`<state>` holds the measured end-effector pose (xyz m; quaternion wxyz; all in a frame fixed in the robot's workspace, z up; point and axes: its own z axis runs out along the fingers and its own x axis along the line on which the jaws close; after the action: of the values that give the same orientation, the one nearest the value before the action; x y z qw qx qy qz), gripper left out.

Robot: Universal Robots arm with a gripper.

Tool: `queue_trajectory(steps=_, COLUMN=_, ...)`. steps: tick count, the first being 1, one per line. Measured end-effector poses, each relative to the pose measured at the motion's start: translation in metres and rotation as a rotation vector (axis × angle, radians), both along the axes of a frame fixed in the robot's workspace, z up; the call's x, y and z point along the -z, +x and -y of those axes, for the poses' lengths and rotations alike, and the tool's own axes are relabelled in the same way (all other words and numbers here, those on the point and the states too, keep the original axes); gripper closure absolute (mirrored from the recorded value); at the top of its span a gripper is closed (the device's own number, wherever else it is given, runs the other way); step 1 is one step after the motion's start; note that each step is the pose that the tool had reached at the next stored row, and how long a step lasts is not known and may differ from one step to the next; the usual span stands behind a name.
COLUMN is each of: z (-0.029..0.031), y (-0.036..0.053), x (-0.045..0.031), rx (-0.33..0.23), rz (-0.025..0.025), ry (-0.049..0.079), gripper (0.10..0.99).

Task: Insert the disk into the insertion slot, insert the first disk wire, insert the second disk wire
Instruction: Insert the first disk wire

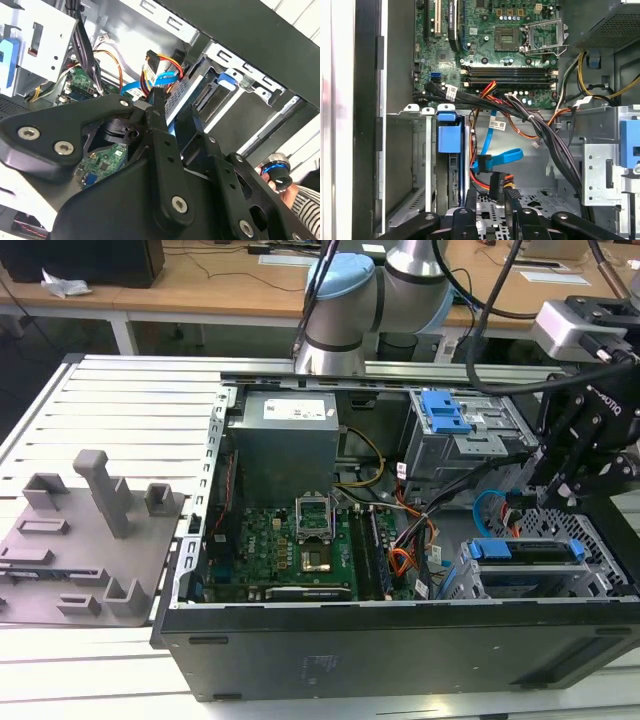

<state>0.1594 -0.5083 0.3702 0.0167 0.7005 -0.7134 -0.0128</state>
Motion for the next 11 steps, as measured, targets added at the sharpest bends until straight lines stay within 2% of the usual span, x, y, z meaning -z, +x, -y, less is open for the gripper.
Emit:
queue_trajectory(steps=5, z=-0.0012, y=-0.0040, x=0.0031, rx=0.000, rz=0.0000, ry=0.000, gripper=0.725)
queue_trajectory(steps=11, z=-0.0034, y=-0.0086, x=0.0171, rx=0.000, rz=0.0000, ry=-0.008, gripper=0.725)
